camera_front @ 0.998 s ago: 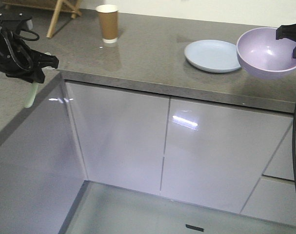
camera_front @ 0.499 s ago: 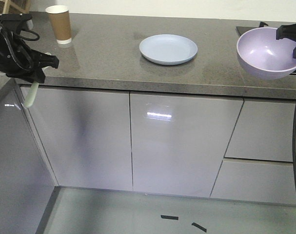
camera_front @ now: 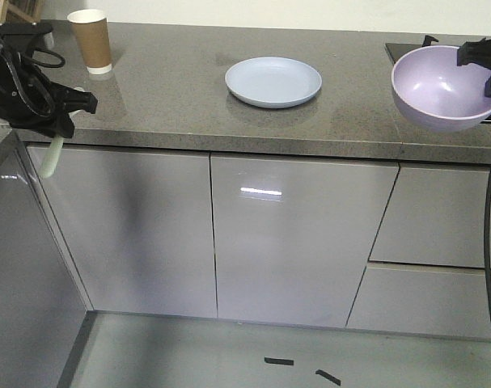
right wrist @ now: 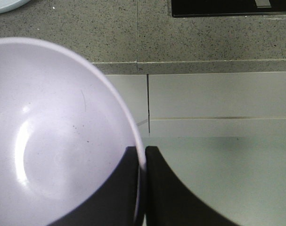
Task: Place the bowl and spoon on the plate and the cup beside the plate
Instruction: 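Turn the base toward the counter with the pale blue plate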
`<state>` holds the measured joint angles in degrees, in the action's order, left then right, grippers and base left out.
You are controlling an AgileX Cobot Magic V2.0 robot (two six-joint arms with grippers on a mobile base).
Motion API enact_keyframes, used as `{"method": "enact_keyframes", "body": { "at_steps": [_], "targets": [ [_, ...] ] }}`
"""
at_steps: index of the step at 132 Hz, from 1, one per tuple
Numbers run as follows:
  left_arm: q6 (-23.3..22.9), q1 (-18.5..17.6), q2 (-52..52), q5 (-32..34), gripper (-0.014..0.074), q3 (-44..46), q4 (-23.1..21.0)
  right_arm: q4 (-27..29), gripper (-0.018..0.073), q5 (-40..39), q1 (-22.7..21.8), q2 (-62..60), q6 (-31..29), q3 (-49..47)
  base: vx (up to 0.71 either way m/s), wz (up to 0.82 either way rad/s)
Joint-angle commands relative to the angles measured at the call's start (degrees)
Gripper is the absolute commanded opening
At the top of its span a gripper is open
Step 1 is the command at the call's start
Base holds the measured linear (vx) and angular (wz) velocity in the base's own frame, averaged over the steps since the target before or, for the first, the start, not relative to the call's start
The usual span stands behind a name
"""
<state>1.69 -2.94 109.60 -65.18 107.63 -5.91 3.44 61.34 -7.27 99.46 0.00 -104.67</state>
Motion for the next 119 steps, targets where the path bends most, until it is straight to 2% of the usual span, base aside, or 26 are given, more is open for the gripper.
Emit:
{"method": "enact_keyframes", "body": {
  "at_steps": [1, 119],
  "targets": [
    [-0.13, -0.23, -3.26, 2.31, -0.0007, 1.57, -0.71, 0.17, -0.0007, -3.16, -0.12, -2.90, -0.69, -1.86, 0.03, 0.01],
    [-0.13, -0.23, -3.26, 2.31, -0.0007, 1.57, -0.71, 0.17, -0.0007, -3.16, -0.12, -2.90, -0.69, -1.86, 0.08, -0.06]
  ]
}}
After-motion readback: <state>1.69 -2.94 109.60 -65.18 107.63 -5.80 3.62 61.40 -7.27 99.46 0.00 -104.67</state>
